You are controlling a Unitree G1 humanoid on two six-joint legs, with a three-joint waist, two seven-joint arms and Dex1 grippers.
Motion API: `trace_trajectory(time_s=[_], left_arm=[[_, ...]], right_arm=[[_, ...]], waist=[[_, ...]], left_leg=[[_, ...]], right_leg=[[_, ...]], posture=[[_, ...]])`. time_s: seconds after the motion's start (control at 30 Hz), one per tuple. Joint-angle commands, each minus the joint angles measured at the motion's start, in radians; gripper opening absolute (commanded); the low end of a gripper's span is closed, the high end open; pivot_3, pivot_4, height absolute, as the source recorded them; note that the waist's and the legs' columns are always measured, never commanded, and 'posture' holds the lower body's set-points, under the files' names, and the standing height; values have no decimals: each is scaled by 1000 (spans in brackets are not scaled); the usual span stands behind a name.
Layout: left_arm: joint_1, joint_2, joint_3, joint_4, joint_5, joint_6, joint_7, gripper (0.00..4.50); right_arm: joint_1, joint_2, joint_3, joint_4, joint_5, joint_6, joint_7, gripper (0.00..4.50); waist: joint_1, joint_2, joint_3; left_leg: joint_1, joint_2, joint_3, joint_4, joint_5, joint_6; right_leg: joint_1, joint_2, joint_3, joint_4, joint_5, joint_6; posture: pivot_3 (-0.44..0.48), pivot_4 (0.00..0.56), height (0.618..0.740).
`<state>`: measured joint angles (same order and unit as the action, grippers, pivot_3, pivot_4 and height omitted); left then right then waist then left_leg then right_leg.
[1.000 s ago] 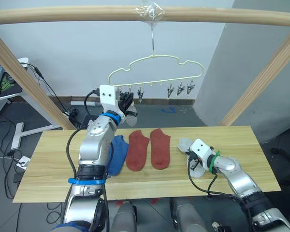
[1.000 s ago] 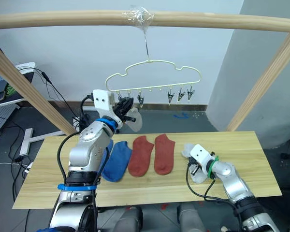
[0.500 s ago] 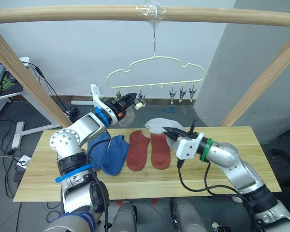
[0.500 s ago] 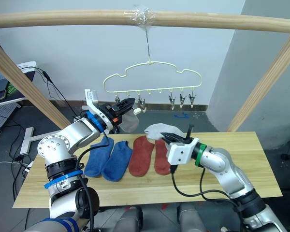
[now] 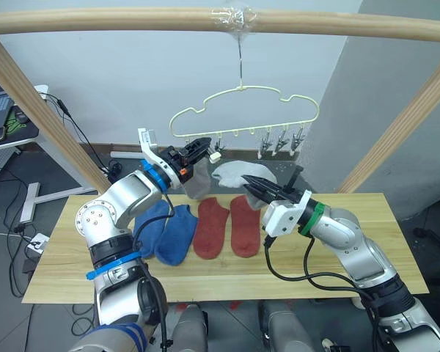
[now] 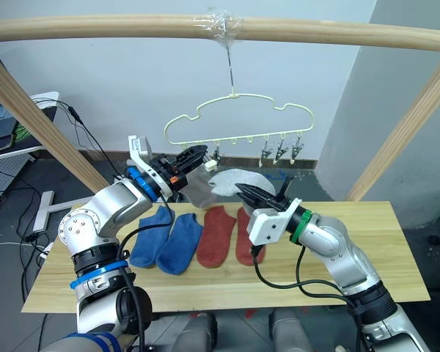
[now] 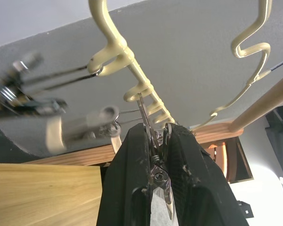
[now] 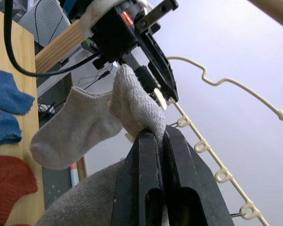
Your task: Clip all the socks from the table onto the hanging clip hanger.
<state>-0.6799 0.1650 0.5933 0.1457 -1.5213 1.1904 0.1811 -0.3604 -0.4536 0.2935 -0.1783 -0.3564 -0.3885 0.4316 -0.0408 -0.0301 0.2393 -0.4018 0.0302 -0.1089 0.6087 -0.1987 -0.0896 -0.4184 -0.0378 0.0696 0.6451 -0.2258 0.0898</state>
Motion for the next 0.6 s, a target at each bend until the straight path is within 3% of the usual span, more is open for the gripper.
trace_trajectory(time_s=[0.03, 0.6], left_arm=[[-1, 32, -20, -5, -54, -26, 6, 233], [32, 76, -111, -11, -131, -88, 6, 233]], right_arm=[[5, 4, -36, -61, 47, -43, -13, 24], [-2, 44, -40, -57, 62, -37, -11, 24]], waist=[[0, 0, 0], [2, 0, 0]], left_leg=[[0, 0, 0, 0, 0, 0], [0, 0, 0, 0, 0, 0]], right_leg=[[0, 0, 0, 0, 0, 0], [0, 0, 0, 0, 0, -1]], posture=[[-2, 208, 740], [-3, 212, 740]])
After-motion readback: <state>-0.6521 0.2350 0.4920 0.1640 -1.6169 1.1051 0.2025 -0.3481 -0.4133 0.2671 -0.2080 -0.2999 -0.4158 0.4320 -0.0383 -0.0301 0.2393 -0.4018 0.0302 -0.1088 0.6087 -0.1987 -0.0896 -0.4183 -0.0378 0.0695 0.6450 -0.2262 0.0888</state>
